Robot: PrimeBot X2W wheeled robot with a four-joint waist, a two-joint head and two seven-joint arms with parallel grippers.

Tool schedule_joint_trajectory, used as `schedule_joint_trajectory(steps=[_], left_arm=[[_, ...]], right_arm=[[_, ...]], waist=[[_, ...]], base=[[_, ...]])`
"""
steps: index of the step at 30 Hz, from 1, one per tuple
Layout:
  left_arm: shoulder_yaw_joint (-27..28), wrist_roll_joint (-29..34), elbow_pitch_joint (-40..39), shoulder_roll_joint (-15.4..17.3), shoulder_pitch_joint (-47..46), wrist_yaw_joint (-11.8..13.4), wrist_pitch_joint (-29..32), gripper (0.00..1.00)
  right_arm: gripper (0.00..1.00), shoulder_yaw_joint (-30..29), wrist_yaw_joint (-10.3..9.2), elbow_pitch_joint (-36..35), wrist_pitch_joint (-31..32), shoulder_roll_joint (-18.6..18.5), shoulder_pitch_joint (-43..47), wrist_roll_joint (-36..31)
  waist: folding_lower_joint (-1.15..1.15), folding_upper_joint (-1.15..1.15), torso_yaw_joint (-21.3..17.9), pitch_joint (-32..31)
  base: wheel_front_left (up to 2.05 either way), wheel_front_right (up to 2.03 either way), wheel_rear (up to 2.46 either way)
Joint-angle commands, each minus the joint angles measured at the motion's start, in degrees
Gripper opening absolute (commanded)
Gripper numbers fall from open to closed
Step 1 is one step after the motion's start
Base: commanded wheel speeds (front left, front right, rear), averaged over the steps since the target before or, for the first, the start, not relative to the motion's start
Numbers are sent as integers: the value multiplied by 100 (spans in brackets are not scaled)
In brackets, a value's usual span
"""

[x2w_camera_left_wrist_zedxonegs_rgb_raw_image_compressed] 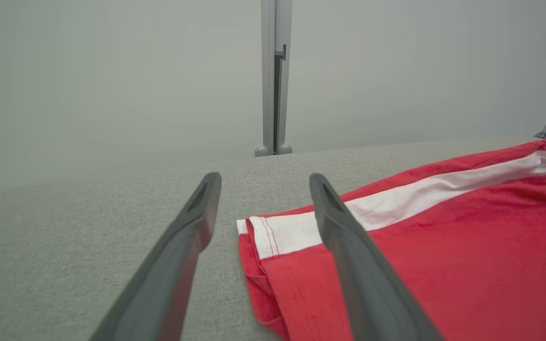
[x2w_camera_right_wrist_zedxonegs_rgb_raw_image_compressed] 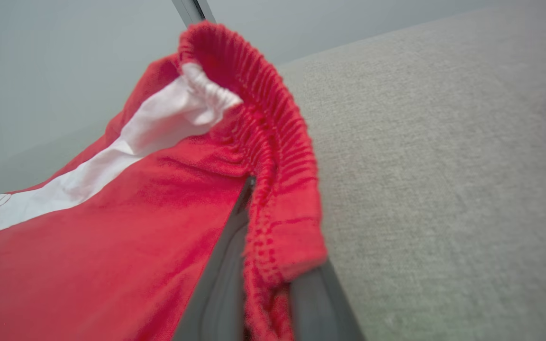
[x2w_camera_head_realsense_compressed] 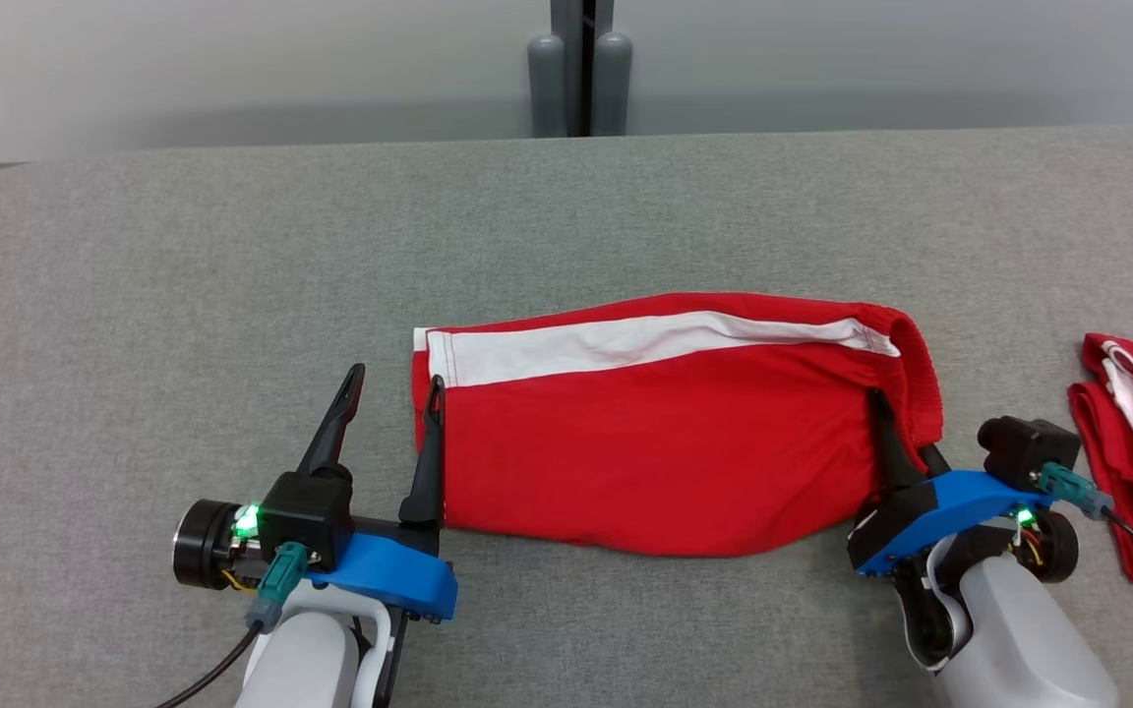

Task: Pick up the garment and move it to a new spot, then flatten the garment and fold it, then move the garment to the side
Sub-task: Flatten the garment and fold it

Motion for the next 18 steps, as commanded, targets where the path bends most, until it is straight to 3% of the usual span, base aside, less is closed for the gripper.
schedule_joint_trajectory(steps=[1, 11, 18], left_arm=[[0, -8, 23, 3, 22, -9, -25, 100], [-384, -173, -14, 2, 92, 17, -25, 100], [-434, -181, 60, 2, 161, 55, -25, 100]], right_arm=[[0, -71, -4, -76, -3, -29, 103, -45], [0, -268, -3, -326, -2, -28, 287, -53], [0, -93, -3, -566, -2, -26, 299, 38]], waist=[[-1, -1, -67, -46], [-1, -1, -240, -197], [-1, -1, -130, -319]], base=[[0, 0, 0], [0, 0, 0], [0, 0, 0]])
